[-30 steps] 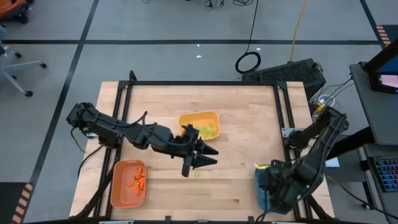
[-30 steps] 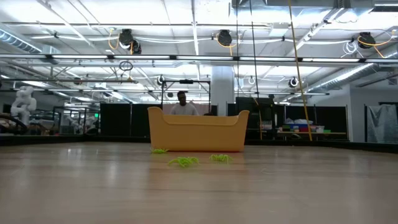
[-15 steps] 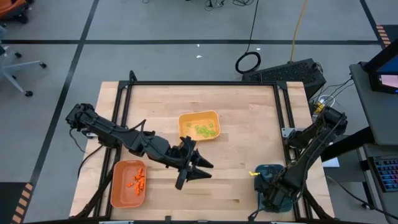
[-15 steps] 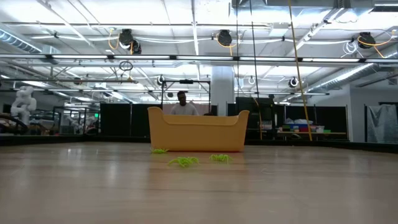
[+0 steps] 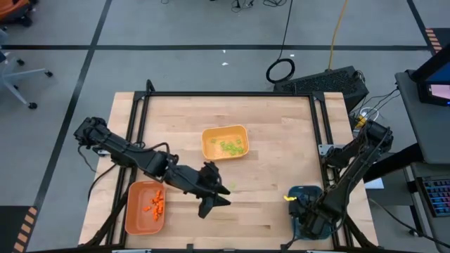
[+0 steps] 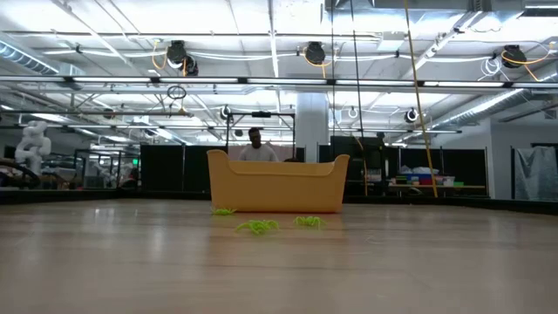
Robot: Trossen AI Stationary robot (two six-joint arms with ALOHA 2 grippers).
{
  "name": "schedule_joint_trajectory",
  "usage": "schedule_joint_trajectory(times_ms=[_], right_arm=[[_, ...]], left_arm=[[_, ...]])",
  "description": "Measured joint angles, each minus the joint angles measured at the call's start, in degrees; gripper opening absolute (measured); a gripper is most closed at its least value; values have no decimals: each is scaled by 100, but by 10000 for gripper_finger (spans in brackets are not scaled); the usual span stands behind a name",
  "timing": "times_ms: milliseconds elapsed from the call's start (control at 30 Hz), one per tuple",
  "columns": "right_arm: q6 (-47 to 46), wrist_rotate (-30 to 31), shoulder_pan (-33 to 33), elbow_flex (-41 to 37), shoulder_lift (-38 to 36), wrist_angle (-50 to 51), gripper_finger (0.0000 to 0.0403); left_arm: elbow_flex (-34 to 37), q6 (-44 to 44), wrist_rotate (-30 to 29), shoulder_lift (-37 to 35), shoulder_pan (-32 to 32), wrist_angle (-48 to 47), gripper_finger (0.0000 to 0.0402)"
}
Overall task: Sort Halloween decoration
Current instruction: Put the green spider toy into the yellow bin
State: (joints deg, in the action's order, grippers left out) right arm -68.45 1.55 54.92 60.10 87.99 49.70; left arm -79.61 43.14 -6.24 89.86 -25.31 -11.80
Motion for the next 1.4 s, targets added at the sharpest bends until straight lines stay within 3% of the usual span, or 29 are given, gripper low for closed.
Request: schedule_joint_trajectory(times_ms=[133, 267, 400, 567, 667, 800, 1133, 1300, 1400], right_arm=[[-32, -350, 8, 93, -59, 208, 145], [-413, -344, 58, 529, -352, 821, 160], [-1025, 382, 148, 1072, -780, 1150, 159], [-1337, 1830, 124, 1561, -1197, 1173, 154], [-1286, 2708, 57, 1735, -1357, 1162, 154], [-1012, 3344, -71, 1823, -1540, 1184, 154], [77, 3466, -278, 1823, -2287, 1377, 153], [926, 3467, -278, 1823, -2735, 1405, 153], [1404, 3466, -278, 1823, -2963, 1405, 153]], left_arm=[[0, 189, -4, 0, -72, -567, 191], [0, 453, -39, 0, -188, -1374, 191], [45, 734, -152, 94, -248, -2331, 191], [55, 737, -312, 407, -249, -3134, 191], [55, 757, -624, 643, -144, -3357, 191], [52, 931, -1271, 1027, 63, -3470, 191], [55, 2117, -1896, 1978, 402, -3461, 191], [53, 2470, -3229, 2101, 282, -3576, 191], [52, 2814, -3560, 2219, 236, -3758, 191]])
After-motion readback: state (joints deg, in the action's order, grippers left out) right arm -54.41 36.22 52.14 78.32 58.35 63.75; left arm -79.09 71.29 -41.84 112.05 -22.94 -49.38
